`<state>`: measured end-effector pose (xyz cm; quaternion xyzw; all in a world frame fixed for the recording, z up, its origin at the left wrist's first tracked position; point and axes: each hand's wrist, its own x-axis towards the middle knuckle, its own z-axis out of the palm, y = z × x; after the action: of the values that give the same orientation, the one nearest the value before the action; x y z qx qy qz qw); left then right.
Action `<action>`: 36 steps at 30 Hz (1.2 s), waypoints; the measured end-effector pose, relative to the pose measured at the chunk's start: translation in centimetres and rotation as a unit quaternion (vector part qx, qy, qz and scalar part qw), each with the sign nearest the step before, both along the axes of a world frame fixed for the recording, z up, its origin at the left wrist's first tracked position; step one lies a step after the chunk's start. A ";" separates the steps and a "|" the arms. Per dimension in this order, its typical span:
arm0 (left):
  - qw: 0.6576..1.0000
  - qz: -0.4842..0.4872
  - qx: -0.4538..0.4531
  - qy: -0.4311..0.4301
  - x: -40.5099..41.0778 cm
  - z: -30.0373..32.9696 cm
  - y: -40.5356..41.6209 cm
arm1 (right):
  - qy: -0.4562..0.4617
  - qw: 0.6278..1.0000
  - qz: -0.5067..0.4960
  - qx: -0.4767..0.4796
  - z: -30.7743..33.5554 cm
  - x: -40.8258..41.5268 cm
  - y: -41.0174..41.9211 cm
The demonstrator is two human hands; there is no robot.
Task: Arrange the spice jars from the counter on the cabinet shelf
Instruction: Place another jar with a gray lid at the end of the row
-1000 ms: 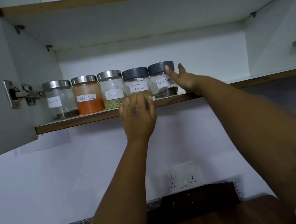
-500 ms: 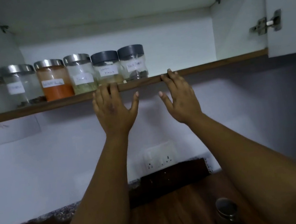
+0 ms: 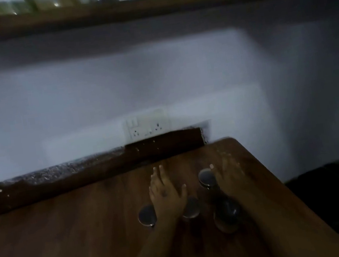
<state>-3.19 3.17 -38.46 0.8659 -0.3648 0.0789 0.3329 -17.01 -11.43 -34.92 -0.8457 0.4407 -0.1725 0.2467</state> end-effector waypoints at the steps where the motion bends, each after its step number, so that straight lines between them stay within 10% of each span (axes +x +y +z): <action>1: 1.000 -0.007 0.018 0.001 -1.1 -1.1 -0.2 | 0.004 1.000 0.001 -0.009 -1.3 -0.7 0.0; 11: 0.994 -0.056 0.095 0.017 -6.8 -6.2 -1.2 | 0.259 0.933 0.248 -0.024 -9.5 -3.3 -0.6; 20: 0.984 -0.110 0.124 0.066 -8.1 -4.4 -0.2 | 0.143 0.960 0.234 0.062 -2.7 -2.8 -2.8; 25: 0.975 -0.093 -0.062 0.194 -8.7 -0.9 -0.7 | 0.004 0.973 0.219 0.066 4.9 -1.6 -3.5; 32: 0.965 -0.094 -0.225 0.092 -7.5 5.0 -2.9 | -0.009 0.981 0.169 0.099 11.5 0.6 -3.4; 36: 0.939 -0.085 -0.286 0.173 -6.4 7.9 -2.7 | -0.118 0.945 0.209 0.220 13.3 1.2 -3.3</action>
<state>-9.59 0.47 -30.60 0.7002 -0.3356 0.0001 0.6301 -15.80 -14.69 -21.62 -0.8169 0.2489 -0.1146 0.5076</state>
